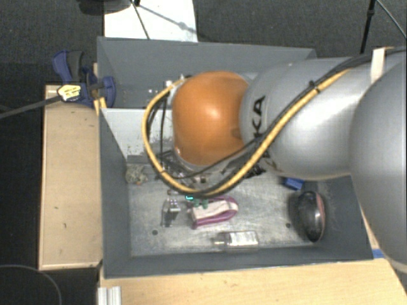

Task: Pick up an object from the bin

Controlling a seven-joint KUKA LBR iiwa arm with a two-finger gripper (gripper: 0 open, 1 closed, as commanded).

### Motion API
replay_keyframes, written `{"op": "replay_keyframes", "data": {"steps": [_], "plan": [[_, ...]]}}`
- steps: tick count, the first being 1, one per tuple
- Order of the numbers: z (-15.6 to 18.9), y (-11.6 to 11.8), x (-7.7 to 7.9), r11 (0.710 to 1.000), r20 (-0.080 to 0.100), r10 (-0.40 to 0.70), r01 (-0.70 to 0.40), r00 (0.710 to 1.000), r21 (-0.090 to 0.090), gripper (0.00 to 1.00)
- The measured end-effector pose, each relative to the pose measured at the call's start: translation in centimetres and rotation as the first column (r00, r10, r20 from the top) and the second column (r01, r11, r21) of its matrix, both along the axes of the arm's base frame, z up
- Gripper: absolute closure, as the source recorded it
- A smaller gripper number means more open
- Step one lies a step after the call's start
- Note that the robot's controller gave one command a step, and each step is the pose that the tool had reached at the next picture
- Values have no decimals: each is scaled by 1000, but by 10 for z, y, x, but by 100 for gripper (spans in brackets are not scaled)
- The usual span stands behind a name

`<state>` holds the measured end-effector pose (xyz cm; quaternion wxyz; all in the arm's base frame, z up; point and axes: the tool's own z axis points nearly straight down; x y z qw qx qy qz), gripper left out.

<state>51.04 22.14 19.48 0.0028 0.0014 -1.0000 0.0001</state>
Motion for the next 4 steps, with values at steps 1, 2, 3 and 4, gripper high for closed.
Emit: {"op": "replay_keyframes", "data": {"steps": [1,2,3,4], "plan": [[-72,-45,33,985,3,-174,174,985,-3,0],[-108,-125,-2,1000,2,-10,10,1000,-3,0],[-102,-133,-28,979,6,206,-206,978,0,0],[-101,-132,-28,979,7,202,-202,979,2,100]]}}
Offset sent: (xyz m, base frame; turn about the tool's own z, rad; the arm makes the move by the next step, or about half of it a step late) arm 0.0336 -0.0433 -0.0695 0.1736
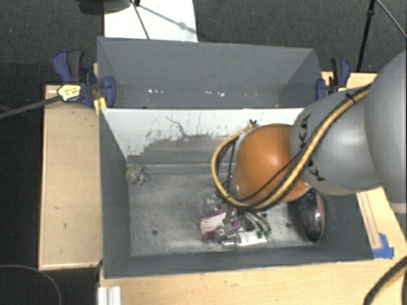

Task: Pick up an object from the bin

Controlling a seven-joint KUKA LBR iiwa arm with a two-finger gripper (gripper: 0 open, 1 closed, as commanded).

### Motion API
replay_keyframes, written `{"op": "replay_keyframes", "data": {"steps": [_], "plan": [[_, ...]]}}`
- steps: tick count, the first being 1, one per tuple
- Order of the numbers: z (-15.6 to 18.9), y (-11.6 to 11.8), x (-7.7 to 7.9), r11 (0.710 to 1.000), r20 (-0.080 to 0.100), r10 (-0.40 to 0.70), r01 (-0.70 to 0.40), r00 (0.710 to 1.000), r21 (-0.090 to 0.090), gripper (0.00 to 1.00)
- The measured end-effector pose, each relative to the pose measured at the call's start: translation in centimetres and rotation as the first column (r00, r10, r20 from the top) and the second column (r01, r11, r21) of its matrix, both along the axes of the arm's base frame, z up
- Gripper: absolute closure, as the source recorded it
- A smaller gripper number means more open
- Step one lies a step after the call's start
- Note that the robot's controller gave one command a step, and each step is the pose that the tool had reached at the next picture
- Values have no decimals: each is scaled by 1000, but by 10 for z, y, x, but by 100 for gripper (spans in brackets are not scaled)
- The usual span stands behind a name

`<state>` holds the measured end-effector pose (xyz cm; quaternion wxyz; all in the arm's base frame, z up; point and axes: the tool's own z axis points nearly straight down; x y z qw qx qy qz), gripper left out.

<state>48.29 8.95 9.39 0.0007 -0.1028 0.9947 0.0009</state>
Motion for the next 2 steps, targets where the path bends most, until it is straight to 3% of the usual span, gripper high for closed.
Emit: {"op": "replay_keyframes", "data": {"steps": [1,2], "plan": [[-19,7,5,993,0,121,-121,993,-8,100],[247,-21,27,865,8,502,-502,865,-6,100]]}}
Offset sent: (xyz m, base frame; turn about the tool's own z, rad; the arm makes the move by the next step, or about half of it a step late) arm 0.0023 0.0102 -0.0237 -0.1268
